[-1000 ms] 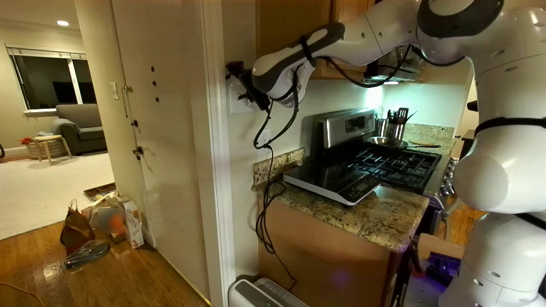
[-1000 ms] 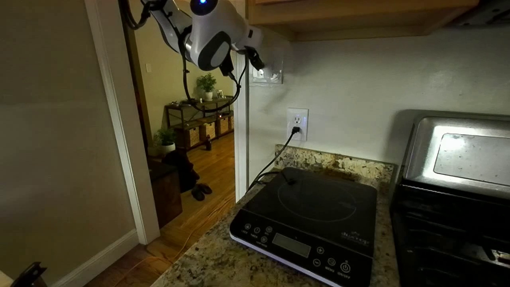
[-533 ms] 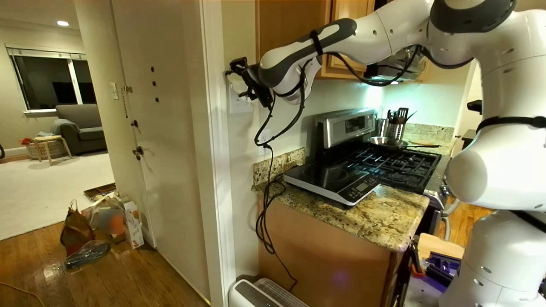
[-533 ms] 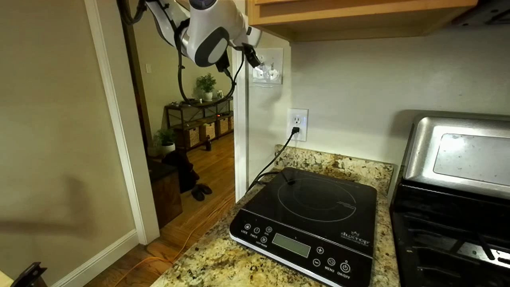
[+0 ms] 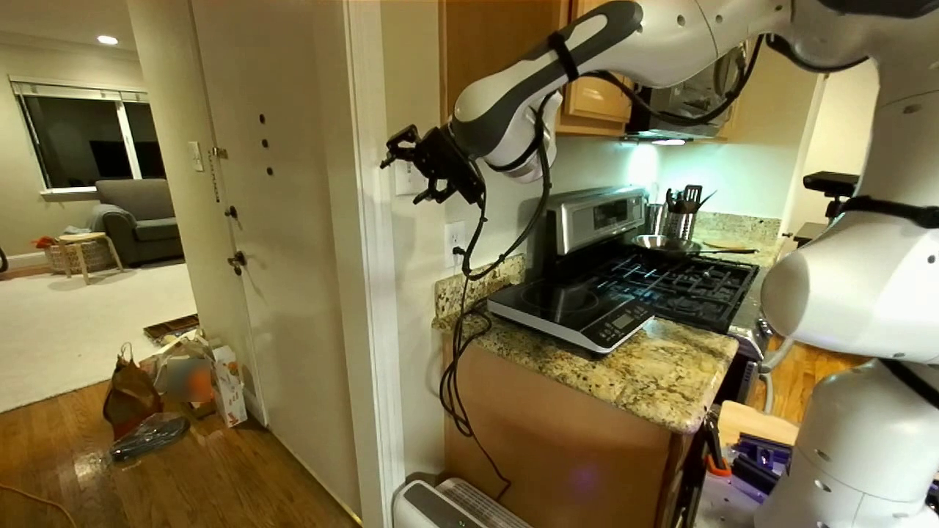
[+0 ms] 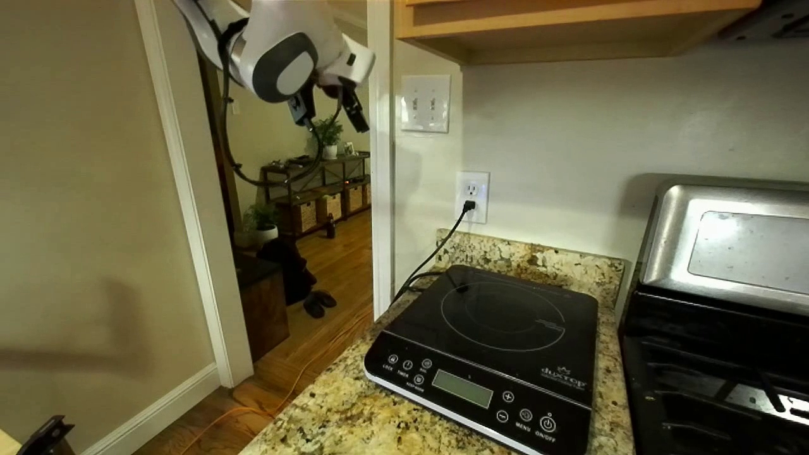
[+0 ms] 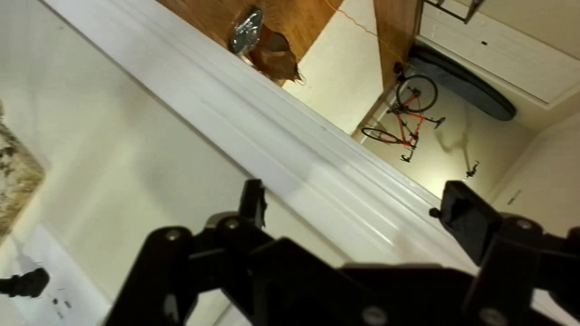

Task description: Turn on the left light switch

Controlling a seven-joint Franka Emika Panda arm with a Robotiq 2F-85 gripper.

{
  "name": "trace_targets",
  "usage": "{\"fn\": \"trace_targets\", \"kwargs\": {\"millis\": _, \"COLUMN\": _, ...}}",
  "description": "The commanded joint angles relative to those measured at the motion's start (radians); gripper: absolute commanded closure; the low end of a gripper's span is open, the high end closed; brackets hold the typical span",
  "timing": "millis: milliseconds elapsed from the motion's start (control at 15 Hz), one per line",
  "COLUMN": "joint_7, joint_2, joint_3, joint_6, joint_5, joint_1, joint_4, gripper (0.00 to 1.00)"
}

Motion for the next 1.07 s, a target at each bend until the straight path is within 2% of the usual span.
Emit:
{"fn": "trace_targets", "kwargs": {"millis": 0, "joint_7": 0.054, "joint_2": -0.236, "joint_3": 0.061, "joint_6": -0.125, "joint_5": 0.062, "joint_1": -0.107, "joint_4": -0.091, "gripper": 0.0}}
{"fn": "trace_targets", "kwargs": {"millis": 133, "joint_7": 0.05, "joint_2": -0.307, "joint_3": 0.069, "joint_6": -0.22, "joint_5": 0.088, "joint_1": -0.113, "joint_4": -0.105, "gripper": 0.0}}
{"fn": "trace_targets", "kwargs": {"millis": 267, "joint_7": 0.047, "joint_2": -0.37, "joint_3": 0.05, "joint_6": -0.336, "joint_5": 0.111, "joint_1": -0.088, "joint_4": -0.112, "gripper": 0.0}}
{"fn": "trace_targets", "kwargs": {"millis": 333, "joint_7": 0.055, "joint_2": -0.395, "joint_3": -0.151, "joint_6": -0.399, "joint_5": 0.101, "joint_1": 0.112, "joint_4": -0.114, "gripper": 0.0}}
{"fn": "trace_targets", "kwargs": {"millis": 400, "joint_7": 0.043, "joint_2": -0.431, "joint_3": -0.018, "joint_6": -0.467, "joint_5": 0.125, "joint_1": -0.02, "joint_4": -0.118, "gripper": 0.0}}
{"fn": "trace_targets", "kwargs": {"millis": 467, "joint_7": 0.042, "joint_2": -0.461, "joint_3": -0.069, "joint_6": -0.541, "joint_5": 0.131, "joint_1": 0.031, "joint_4": -0.122, "gripper": 0.0}}
{"fn": "trace_targets", "kwargs": {"millis": 600, "joint_7": 0.034, "joint_2": -0.503, "joint_3": -0.105, "joint_6": -0.65, "joint_5": 0.15, "joint_1": 0.067, "joint_4": -0.13, "gripper": 0.0}}
{"fn": "trace_targets", "kwargs": {"millis": 667, "joint_7": 0.091, "joint_2": -0.465, "joint_3": -0.222, "joint_6": -0.667, "joint_5": 0.066, "joint_1": 0.191, "joint_4": -0.148, "gripper": 0.0}}
{"fn": "trace_targets", "kwargs": {"millis": 733, "joint_7": 0.099, "joint_2": -0.478, "joint_3": -0.262, "joint_6": -0.684, "joint_5": 0.064, "joint_1": 0.233, "joint_4": -0.161, "gripper": 0.0}}
{"fn": "trace_targets", "kwargs": {"millis": 800, "joint_7": 0.113, "joint_2": -0.396, "joint_3": -0.265, "joint_6": -0.627, "joint_5": -0.004, "joint_1": 0.243, "joint_4": -0.135, "gripper": 0.0}}
{"fn": "trace_targets", "kwargs": {"millis": 867, "joint_7": 0.128, "joint_2": -0.399, "joint_3": -0.322, "joint_6": -0.632, "joint_5": -0.03, "joint_1": 0.304, "joint_4": -0.142, "gripper": 0.0}}
{"fn": "trace_targets", "kwargs": {"millis": 1000, "joint_7": 0.143, "joint_2": -0.387, "joint_3": -0.368, "joint_6": -0.633, "joint_5": -0.063, "joint_1": 0.351, "joint_4": -0.141, "gripper": 0.0}}
